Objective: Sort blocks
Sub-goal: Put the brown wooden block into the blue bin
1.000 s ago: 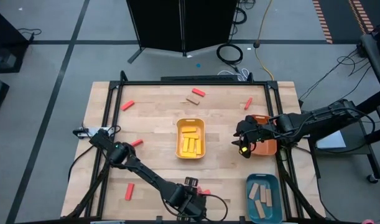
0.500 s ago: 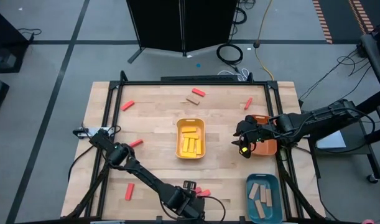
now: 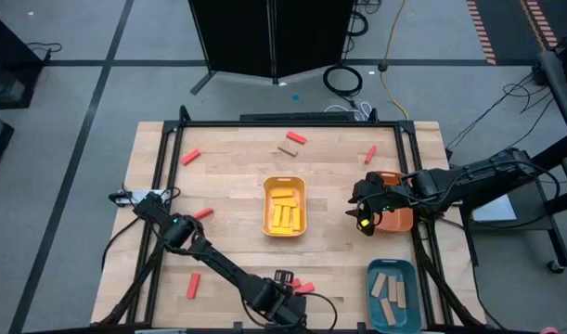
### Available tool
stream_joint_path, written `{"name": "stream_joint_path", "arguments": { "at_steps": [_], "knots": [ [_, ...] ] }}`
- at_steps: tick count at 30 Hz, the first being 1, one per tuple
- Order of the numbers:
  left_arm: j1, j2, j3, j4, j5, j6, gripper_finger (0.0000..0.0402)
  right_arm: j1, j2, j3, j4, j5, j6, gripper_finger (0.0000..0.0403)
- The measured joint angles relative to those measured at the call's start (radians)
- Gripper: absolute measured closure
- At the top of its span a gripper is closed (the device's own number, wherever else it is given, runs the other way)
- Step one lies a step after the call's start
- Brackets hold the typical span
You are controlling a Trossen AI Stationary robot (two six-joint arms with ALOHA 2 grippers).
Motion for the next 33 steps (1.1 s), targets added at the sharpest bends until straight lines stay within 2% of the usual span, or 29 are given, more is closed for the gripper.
{"name": "stream_joint_path", "arguments": {
  "at_steps": [10, 20, 24, 26, 29, 33],
  "knots": [
    [0.02, 0.0, 0.001, -0.008, 0.0, 0.051, 0.0309, 0.0, 0.0, 0.0, -0.006, -0.004, 0.0, 0.0234],
    [0.036, 0.002, 0.092, -0.146, -0.016, 0.115, 0.0316, 0.0, 0.0, 0.0, -0.012, -0.031, -0.001, 0.0234],
    [0.041, 0.002, 0.146, -0.17, -0.029, 0.191, 0.0317, 0.0, 0.0, 0.0, -0.015, -0.054, -0.002, 0.0234],
    [0.051, 0.002, 0.168, -0.126, -0.058, 0.239, 0.0317, 0.0, 0.0, 0.0, -0.015, -0.056, 0.001, 0.0234],
    [0.073, 0.002, 0.174, 0.038, -0.105, 0.318, 0.0318, 0.0, 0.0, 0.0, -0.015, -0.057, 0.012, 0.0234],
    [0.12, 0.002, 0.153, 0.271, -0.108, 0.406, 0.0318, 0.0, 0.0, 0.0, -0.015, -0.057, 0.052, 0.0234]
  ]
}}
